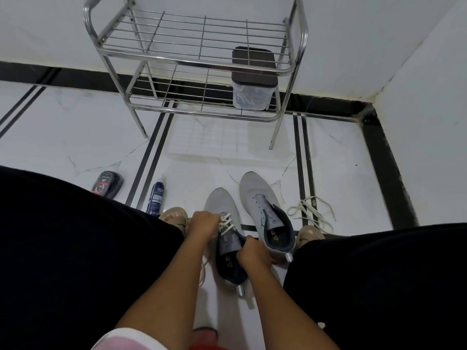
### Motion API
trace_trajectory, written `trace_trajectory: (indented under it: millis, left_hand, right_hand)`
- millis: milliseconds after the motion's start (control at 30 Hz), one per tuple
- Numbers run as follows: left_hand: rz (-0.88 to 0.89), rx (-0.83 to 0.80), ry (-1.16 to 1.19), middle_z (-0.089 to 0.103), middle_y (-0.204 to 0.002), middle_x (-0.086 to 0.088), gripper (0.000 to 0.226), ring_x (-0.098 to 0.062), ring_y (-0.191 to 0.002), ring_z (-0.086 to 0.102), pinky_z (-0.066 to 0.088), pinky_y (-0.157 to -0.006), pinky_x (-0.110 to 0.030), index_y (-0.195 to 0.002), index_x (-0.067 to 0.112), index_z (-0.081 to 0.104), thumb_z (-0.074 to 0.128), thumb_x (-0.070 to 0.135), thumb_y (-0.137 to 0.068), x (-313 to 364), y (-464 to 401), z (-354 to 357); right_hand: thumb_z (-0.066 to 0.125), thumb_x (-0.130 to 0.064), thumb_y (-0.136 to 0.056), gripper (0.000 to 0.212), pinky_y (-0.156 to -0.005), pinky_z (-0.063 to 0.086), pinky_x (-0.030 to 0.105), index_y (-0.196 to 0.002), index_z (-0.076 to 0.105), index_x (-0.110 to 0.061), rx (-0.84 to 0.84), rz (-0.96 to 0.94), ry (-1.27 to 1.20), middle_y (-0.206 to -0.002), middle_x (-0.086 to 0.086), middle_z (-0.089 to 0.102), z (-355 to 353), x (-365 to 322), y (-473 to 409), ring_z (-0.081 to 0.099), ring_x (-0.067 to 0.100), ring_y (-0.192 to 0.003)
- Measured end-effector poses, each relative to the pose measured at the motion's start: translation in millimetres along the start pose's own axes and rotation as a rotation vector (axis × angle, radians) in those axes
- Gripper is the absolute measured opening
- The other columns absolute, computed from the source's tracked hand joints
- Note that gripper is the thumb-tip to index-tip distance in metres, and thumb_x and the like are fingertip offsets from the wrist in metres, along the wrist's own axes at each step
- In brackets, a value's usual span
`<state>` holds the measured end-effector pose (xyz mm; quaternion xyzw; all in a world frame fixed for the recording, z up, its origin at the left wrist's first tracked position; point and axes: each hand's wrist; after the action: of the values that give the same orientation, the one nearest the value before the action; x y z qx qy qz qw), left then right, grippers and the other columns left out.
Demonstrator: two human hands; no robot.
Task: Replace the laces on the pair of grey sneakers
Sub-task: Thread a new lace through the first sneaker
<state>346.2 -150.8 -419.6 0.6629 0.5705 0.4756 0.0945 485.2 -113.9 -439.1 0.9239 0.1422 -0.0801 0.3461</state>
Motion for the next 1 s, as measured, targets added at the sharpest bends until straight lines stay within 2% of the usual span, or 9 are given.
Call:
trace_trajectory:
  millis: [133,233,300,367,467,567,700,833,1000]
  left_hand:
    - [0.035,-0.100,0.182,0.055,-0.103,-0.003,0.018,-0.020,-0.090,0.052,0.045,-0.076,-0.031,-0.094,0.003,0.073,0.064,0.014,-0.084,42,27,-29]
    - [0.109,-0.211,0.332,0.054,-0.103,0.002,0.008,-0.015,-0.089,0.052,0.043,-0.064,-0.025,-0.085,0.008,0.071,0.064,0.010,-0.085,58,49,-45]
    - [0.149,-0.235,0.394,0.055,-0.099,-0.002,0.010,-0.009,-0.071,0.050,0.044,-0.047,-0.019,-0.095,0.008,0.068,0.067,0.014,-0.086,64,59,-49]
    - [0.171,-0.245,0.415,0.061,-0.096,-0.006,0.023,-0.011,-0.072,0.054,0.044,-0.045,-0.018,-0.103,0.003,0.068,0.069,0.018,-0.086,65,63,-49]
    - [0.178,-0.233,0.418,0.067,-0.101,-0.010,0.032,-0.013,-0.082,0.058,0.043,-0.062,-0.021,-0.104,0.002,0.071,0.072,0.027,-0.084,61,63,-44]
    - [0.128,-0.197,0.503,0.063,-0.121,-0.012,0.041,-0.023,-0.113,0.055,0.040,-0.086,-0.027,-0.112,0.001,0.068,0.076,0.025,-0.080,56,61,-40]
    - [0.082,-0.194,0.618,0.061,-0.113,-0.001,0.025,-0.015,-0.108,0.048,0.039,-0.097,-0.030,-0.106,0.005,0.072,0.070,0.018,-0.085,54,61,-41]
    - [0.136,-0.213,0.711,0.069,-0.098,-0.009,0.024,-0.008,-0.077,0.060,0.049,-0.056,-0.012,-0.108,-0.005,0.068,0.063,0.007,-0.088,57,66,-39]
    - [0.100,-0.175,0.691,0.065,-0.091,-0.004,0.020,-0.012,-0.075,0.057,0.047,-0.064,-0.027,-0.105,0.006,0.070,0.067,0.013,-0.087,59,70,-37]
  right_hand:
    - [0.053,-0.027,-0.090,0.031,-0.086,0.047,0.034,-0.120,0.055,-0.016,0.070,-0.060,-0.225,-0.123,0.008,0.058,-10,-13,0,0.057,0.030,-0.112]
    - [0.054,-0.014,-0.087,0.020,-0.082,0.052,0.033,-0.104,0.063,-0.021,0.048,-0.089,-0.696,-0.109,0.004,0.065,-36,-33,5,0.062,0.020,-0.094]
    - [0.053,-0.006,-0.088,0.022,-0.071,0.051,0.026,-0.098,0.065,-0.020,-0.053,-0.100,-0.997,-0.098,0.002,0.066,-56,-44,16,0.061,0.013,-0.082]
    - [0.052,-0.005,-0.089,0.021,-0.065,0.047,0.022,-0.095,0.065,-0.020,-0.149,-0.133,-1.143,-0.090,-0.001,0.065,-71,-51,28,0.059,0.010,-0.078]
    - [0.055,-0.014,-0.092,0.013,-0.069,0.044,0.023,-0.091,0.064,-0.024,-0.216,-0.176,-1.166,-0.091,-0.005,0.066,-76,-50,34,0.058,0.008,-0.086]
    - [0.058,-0.022,-0.094,0.006,-0.068,0.043,0.023,-0.092,0.063,-0.019,-0.229,-0.173,-1.160,-0.087,-0.005,0.063,-73,-45,33,0.057,0.006,-0.081]
    - [0.064,-0.028,-0.091,0.019,-0.067,0.043,0.021,-0.104,0.065,-0.015,-0.109,-0.223,-1.067,-0.094,-0.006,0.066,-73,-37,28,0.059,0.005,-0.081]
    - [0.070,-0.028,-0.087,0.018,-0.077,0.048,0.022,-0.096,0.069,-0.013,0.023,-0.320,-1.054,-0.097,0.001,0.071,-74,-42,29,0.065,0.012,-0.090]
    - [0.060,-0.025,-0.090,0.017,-0.079,0.048,0.029,-0.095,0.067,-0.010,-0.081,-0.209,-1.029,-0.083,-0.003,0.068,-82,-43,27,0.063,0.012,-0.083]
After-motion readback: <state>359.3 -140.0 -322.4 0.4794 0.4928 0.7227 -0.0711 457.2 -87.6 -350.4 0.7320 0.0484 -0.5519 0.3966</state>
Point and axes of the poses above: each hand's wrist, its own y-axis away from the middle knuckle, its own z-axis out of the palm, x = y × z
